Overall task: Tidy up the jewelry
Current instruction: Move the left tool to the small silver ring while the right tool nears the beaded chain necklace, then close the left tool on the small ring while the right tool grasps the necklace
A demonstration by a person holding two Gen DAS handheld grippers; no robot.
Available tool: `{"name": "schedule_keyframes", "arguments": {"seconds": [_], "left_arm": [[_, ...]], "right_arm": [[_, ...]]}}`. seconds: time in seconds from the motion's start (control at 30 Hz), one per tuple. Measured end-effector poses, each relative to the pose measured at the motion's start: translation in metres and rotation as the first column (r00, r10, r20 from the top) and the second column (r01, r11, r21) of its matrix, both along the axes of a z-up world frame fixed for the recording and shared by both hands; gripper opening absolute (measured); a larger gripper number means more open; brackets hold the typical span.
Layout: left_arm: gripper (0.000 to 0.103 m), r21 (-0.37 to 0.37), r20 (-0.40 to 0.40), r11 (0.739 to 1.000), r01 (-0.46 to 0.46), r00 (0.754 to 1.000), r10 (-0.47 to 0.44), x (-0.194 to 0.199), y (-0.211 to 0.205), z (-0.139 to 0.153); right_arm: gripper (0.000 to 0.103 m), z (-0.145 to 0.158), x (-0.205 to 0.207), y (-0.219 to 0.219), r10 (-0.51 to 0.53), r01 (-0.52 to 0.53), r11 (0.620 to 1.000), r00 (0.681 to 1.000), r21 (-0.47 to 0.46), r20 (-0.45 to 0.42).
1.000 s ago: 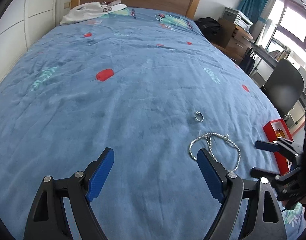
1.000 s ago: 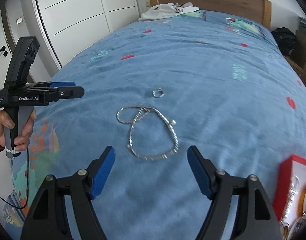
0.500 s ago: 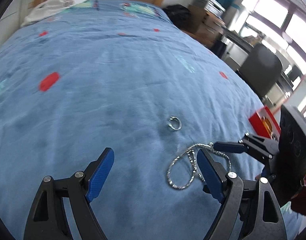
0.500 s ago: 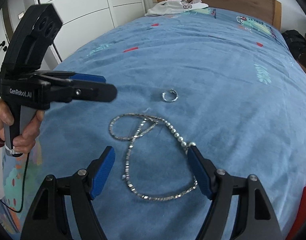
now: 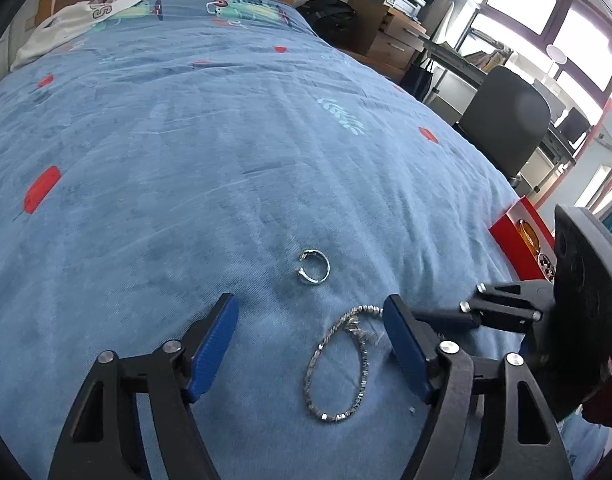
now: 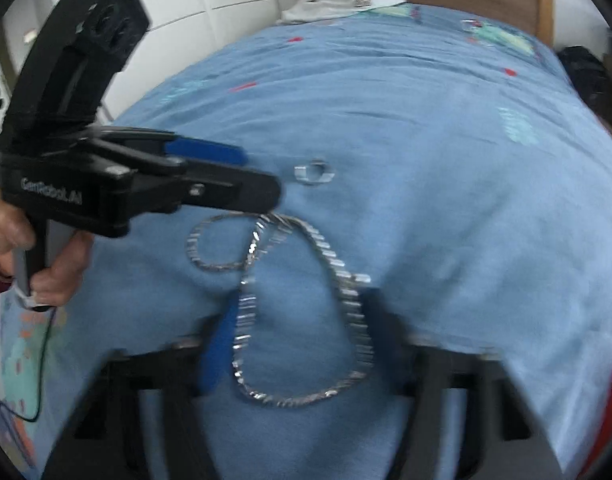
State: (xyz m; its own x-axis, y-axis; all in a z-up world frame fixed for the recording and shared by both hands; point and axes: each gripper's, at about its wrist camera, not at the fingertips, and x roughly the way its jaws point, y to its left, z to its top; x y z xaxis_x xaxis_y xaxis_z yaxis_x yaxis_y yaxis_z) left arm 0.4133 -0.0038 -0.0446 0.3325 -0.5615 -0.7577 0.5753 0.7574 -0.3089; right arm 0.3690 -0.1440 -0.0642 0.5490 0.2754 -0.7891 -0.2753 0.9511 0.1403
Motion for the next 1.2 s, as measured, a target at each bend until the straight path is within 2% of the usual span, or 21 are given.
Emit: {"name": "schedule_keyframes", "arguments": {"seconds": [0.03, 0.23, 0.37, 0.47, 0.83, 1.2], "left_arm": [[0.067, 0.000, 0.000, 1.000, 0.003, 1.000, -0.003, 0.001, -0.003, -0.001], [0.053, 0.031, 0.014, 0.999, 0.008, 1.000, -0.009, 0.007, -0.024, -0.005], [0.031, 0.054, 0.016, 0.999, 0.002, 1.000, -0.003, 0.012, -0.032, -0.009], [0.019, 0.070, 0.023, 0.997, -0.015, 1.000, 0.014, 0.013, -0.033, -0.012], [0.019, 0.072, 0.070, 0.996, -0.055, 0.996, 0.050, 0.000, -0.042, 0.003], [0.019, 0.045, 0.113, 0.999, 0.012, 0.993, -0.017, -0.036, -0.080, 0.056]], "right_arm": [[0.005, 0.000, 0.001, -0.012, -0.030, 0.031, 0.999, 0.999, 0.032, -0.020], [0.005, 0.004, -0.013, -0.042, -0.092, 0.092, 0.996, 0.996, 0.013, -0.018], [0.005, 0.007, -0.024, -0.062, -0.150, 0.150, 0.989, 0.989, 0.015, -0.014], [0.005, 0.010, -0.030, -0.079, -0.184, 0.185, 0.983, 0.983, 0.025, -0.016], [0.005, 0.033, -0.057, -0.107, -0.246, 0.244, 0.969, 0.969, 0.044, 0.039], [0.005, 0.101, -0.101, -0.139, -0.310, 0.299, 0.950, 0.937, 0.087, 0.162]]}}
